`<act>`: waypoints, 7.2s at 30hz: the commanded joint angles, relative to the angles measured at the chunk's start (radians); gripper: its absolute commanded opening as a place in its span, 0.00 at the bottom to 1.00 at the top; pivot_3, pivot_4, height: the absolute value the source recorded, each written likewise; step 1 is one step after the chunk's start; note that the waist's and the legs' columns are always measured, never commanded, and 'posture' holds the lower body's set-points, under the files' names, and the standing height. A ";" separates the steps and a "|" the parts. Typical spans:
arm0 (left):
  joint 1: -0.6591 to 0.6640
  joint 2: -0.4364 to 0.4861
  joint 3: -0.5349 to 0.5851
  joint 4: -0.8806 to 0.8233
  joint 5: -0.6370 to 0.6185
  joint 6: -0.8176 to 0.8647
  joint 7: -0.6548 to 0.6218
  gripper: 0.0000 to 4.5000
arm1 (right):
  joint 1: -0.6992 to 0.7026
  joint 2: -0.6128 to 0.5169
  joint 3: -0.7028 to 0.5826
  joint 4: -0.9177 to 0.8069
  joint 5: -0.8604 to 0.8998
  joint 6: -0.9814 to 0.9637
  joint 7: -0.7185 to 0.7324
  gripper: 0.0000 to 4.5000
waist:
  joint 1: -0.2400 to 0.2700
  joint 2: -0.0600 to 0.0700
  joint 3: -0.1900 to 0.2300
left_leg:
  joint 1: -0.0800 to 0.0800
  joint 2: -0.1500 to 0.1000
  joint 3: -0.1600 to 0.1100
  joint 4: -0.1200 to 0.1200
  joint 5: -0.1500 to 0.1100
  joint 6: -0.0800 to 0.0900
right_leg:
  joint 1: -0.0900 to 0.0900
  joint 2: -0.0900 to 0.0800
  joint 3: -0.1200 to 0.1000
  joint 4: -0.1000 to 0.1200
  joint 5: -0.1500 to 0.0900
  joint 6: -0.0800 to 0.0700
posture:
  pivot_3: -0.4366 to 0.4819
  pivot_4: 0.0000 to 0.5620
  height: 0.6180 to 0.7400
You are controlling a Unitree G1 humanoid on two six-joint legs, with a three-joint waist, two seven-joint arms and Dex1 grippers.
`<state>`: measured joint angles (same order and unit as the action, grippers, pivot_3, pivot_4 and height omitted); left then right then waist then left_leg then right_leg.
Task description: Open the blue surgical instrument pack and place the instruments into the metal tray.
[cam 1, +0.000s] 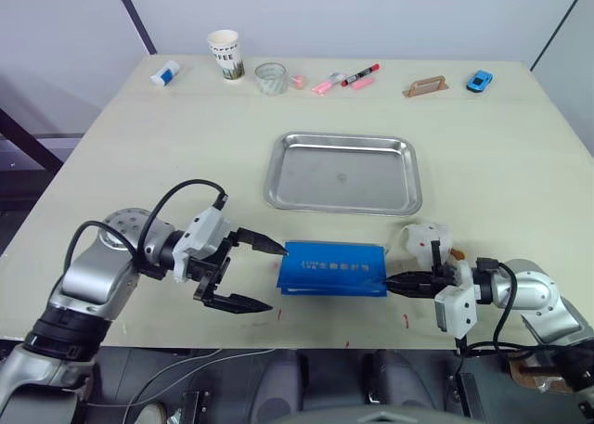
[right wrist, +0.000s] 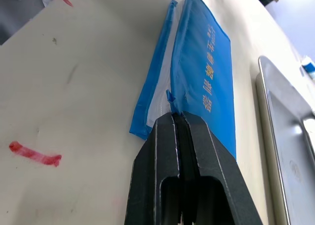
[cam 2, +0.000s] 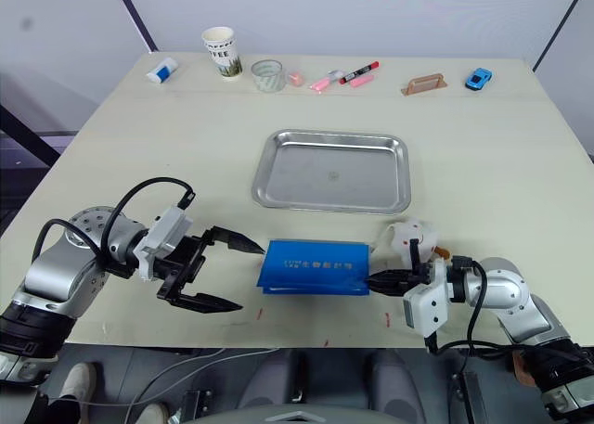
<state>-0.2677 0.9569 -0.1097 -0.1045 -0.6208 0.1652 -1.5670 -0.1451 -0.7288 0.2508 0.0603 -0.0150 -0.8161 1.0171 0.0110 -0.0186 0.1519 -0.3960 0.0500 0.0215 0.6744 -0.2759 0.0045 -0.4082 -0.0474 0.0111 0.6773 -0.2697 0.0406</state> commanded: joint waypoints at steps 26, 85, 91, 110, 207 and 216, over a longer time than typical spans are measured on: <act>-0.048 -0.179 -0.010 0.204 0.116 -0.161 -0.001 1.00 | -0.085 -0.062 -0.118 -0.186 0.635 1.145 0.159 0.02 | -0.001 0.000 0.000 | 0.000 0.001 0.000 0.001 0.000 0.000 | 0.000 0.001 0.000 0.001 0.000 0.000 | 0.48 0.27 0.98; -0.062 -0.323 0.000 0.231 0.157 -0.126 0.007 0.00 | 0.005 -0.035 -0.352 -0.184 0.497 1.177 0.073 0.98 | 0.000 0.000 0.000 | -0.001 0.000 -0.001 0.002 0.000 0.000 | 0.000 0.001 0.001 0.000 0.000 0.000 | 0.48 0.27 0.98; -0.072 -0.334 -0.006 0.235 0.157 -0.120 0.013 0.00 | -0.011 -0.019 -0.287 -0.106 0.427 1.173 0.057 0.98 | 0.002 0.000 0.000 | -0.002 0.000 -0.001 0.002 0.000 0.000 | 0.000 0.001 0.001 0.000 0.000 0.000 | 0.48 0.27 0.98; -0.006 -0.305 -0.008 0.091 0.197 -0.070 0.121 0.00 | 0.229 -0.083 -0.590 -0.282 0.658 1.252 0.130 0.00 | 0.002 0.000 0.000 | -0.002 0.000 -0.002 0.002 0.000 0.000 | 0.000 0.001 0.002 0.000 0.000 0.000 | 0.48 0.27 0.98; -0.072 -0.398 -0.061 0.269 0.249 -0.182 0.097 0.00 | -0.076 -0.126 -0.160 -0.354 0.598 0.642 0.269 0.99 | 0.001 0.001 0.000 | -0.001 -0.001 -0.005 0.005 0.000 0.000 | 0.003 0.002 0.003 0.001 0.000 0.000 | 0.48 0.27 0.98; -0.069 -0.400 -0.065 0.262 0.249 -0.185 0.096 0.00 | 0.013 -0.153 -0.239 -0.378 0.742 1.021 0.162 0.99 | 0.001 0.002 0.000 | -0.001 -0.001 -0.005 0.005 0.000 0.000 | 0.003 0.003 0.004 0.000 0.000 0.000 | 0.48 0.27 0.98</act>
<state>-0.3467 0.5473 -0.1682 0.1528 -0.3911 -0.0147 -1.4679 -0.1396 -0.8781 0.0528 -0.2977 0.6980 0.1583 1.2007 0.0123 -0.0170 0.1522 -0.3973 0.0489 0.0161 0.6790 -0.2760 0.0048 -0.4054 -0.0448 0.0147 0.6777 -0.2697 0.0409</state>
